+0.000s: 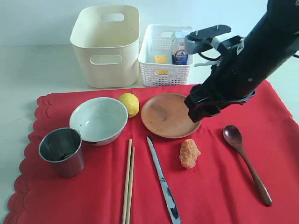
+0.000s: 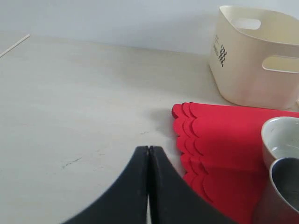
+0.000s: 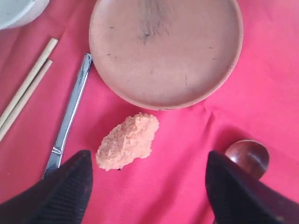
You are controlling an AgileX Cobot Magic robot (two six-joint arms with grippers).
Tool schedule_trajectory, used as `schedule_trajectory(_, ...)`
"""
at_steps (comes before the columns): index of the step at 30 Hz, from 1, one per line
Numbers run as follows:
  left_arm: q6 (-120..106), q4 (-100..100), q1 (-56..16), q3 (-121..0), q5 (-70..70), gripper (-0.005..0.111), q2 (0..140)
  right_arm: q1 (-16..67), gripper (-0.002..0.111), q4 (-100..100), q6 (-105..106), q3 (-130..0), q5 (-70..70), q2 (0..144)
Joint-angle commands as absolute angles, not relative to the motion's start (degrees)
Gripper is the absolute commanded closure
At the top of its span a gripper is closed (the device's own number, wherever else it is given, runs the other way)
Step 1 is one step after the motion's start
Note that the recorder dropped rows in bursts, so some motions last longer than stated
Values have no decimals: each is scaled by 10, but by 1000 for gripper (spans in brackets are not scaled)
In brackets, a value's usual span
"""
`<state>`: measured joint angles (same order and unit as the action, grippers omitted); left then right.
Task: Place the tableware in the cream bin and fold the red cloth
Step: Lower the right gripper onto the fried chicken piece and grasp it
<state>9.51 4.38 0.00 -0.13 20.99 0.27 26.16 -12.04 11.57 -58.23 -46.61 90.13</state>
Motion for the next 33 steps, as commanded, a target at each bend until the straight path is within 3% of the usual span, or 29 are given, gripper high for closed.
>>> schedule_trajectory(1, 94, 45, 0, 0, 204, 107, 0, 267, 43, -115, 102, -583, -457, 939)
schedule_trajectory(33, 94, 45, 0, 0, 204, 107, 0, 313, 43, -119, 73, -600, -454, 1073)
